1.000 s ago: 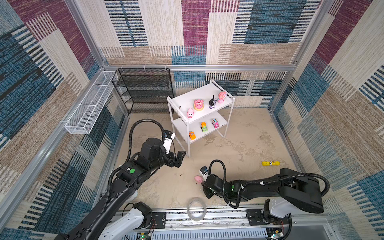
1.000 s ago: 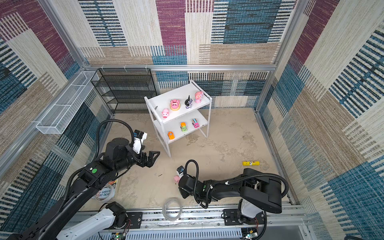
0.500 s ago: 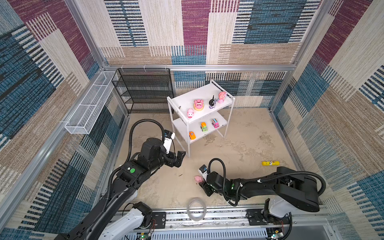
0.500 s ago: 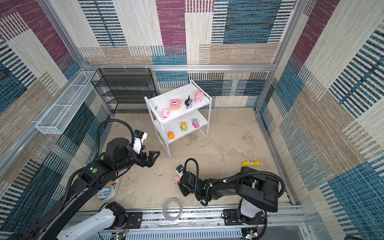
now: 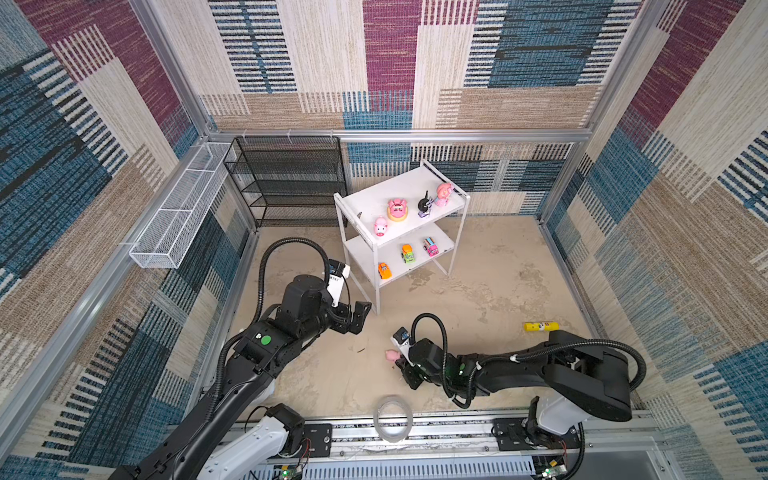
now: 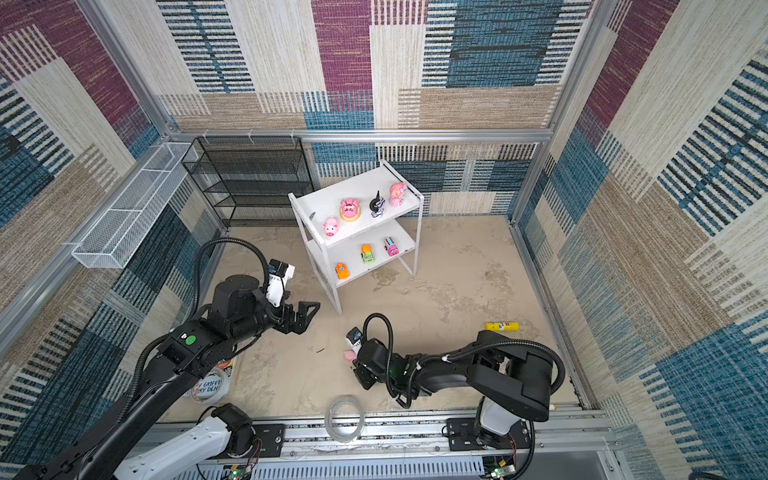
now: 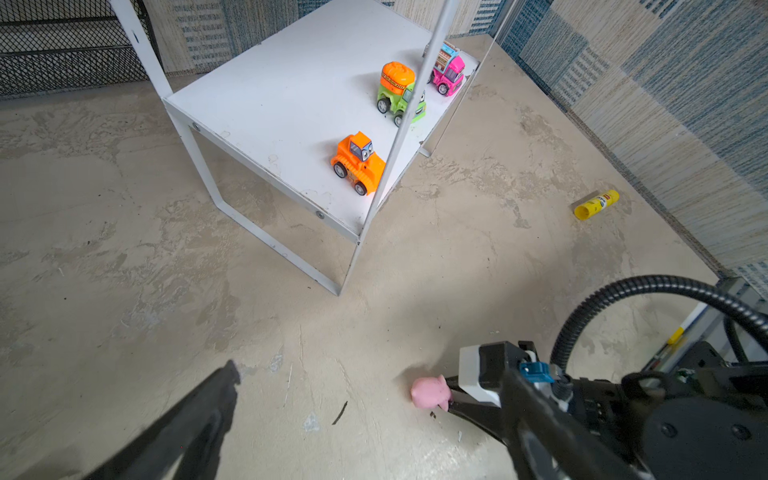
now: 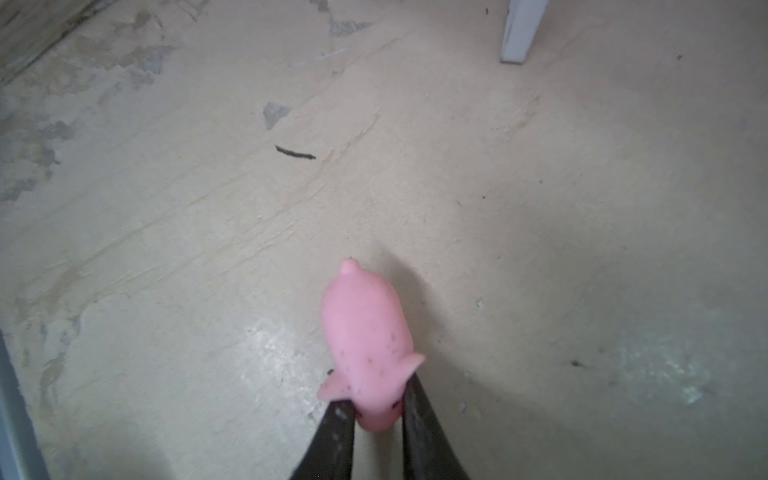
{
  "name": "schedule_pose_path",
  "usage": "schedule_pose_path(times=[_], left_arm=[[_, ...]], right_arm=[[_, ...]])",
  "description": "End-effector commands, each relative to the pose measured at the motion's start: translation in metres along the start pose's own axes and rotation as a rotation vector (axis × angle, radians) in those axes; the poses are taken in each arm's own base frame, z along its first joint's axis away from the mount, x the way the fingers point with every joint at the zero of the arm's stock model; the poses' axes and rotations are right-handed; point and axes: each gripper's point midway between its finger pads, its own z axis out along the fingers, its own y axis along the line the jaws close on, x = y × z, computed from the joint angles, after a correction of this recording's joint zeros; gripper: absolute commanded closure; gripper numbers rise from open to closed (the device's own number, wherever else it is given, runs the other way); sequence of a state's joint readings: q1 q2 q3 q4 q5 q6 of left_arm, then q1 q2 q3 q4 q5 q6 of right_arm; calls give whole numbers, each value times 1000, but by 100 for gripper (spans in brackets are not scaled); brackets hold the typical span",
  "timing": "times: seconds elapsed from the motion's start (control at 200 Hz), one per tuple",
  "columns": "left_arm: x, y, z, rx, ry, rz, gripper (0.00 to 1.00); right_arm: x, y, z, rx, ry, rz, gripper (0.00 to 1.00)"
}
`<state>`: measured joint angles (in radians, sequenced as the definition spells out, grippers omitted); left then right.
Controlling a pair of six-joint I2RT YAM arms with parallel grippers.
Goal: Place and organize the plastic toys onto the shelf
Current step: 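Lift the pink pig with the right gripper, then carry the pink pig to the lower shelf beside the orange car with the right gripper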
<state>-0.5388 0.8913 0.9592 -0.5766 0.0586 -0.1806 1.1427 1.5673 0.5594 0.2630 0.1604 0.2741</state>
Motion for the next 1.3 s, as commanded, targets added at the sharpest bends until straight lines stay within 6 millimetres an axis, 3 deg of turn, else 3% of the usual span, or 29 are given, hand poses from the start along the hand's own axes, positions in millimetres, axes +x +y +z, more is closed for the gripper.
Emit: schedule_pose_path(times=[0.0,0.19,0.436,0.641,1.297], left_arm=[[-4,-2,0,13,-16,16,1],[-4,-2,0,14,-15,16,1],[-5,-1,-2,12,-21,15,1],[-5,0,-3,12,-23,12,1],[-6,-1,-5,26,-31,2,1]], right_arm=[[-19,-7,-8,29,-47,-8,80],[-57,-38,-28,113,-118,42,83],[-135,-95,-60,252,-235,138,82],[-180,-121,-66,346,-257,168,82],[-217,-132,-42,394,-285,225,80]])
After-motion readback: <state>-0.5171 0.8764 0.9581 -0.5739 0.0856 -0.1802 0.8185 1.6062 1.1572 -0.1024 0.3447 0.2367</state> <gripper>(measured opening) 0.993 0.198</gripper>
